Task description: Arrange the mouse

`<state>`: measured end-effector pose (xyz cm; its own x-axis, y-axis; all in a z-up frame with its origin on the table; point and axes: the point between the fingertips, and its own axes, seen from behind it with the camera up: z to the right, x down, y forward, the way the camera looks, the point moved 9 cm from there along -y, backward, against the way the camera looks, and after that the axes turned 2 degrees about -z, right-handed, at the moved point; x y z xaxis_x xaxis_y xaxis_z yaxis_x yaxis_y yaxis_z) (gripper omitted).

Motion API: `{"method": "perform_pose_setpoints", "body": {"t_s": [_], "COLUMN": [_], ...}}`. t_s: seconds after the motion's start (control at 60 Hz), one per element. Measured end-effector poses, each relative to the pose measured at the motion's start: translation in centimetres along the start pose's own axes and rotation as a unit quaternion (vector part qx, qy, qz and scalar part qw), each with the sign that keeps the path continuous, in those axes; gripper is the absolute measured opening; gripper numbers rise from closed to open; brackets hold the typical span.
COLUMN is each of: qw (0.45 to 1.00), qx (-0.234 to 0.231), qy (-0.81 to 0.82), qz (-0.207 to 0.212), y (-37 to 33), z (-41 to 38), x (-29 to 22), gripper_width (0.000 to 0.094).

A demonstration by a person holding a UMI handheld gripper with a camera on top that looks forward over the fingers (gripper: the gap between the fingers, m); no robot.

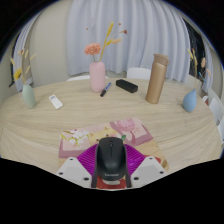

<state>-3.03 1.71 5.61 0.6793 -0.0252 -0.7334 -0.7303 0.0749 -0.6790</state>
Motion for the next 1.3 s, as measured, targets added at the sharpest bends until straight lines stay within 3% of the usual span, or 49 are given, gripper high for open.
{"method": "perform_pose_setpoints", "body": {"t_s": [0.083,0.233,0.3,0.367,0.6,0.85,1.3], "qw": [1.0,1.0,1.0,1.0,0.999,1.0,1.0], "qx": [-0.008,-0.018,-0.01,-0.003,0.004,0.0,0.0], "qy": [-0.002,-0.004,-0.001,0.005,0.025,0.025,-0.001], "qz": [0.004,0.0,0.0,0.006,0.022,0.007,-0.001], "y": [0.3,0.4,-0.1,-1.5,-12.0,-22.4,-30.2], "z": [0.1,0.2,0.5,0.7,-1.5,-8.2,-18.4], "x": [0.6,0.7,0.4,-0.3,-1.4,3.6,9.9], "gripper_width": [0.0393,0.0515,0.0736,0.0868,0.0859,0.0858,0.0858]}}
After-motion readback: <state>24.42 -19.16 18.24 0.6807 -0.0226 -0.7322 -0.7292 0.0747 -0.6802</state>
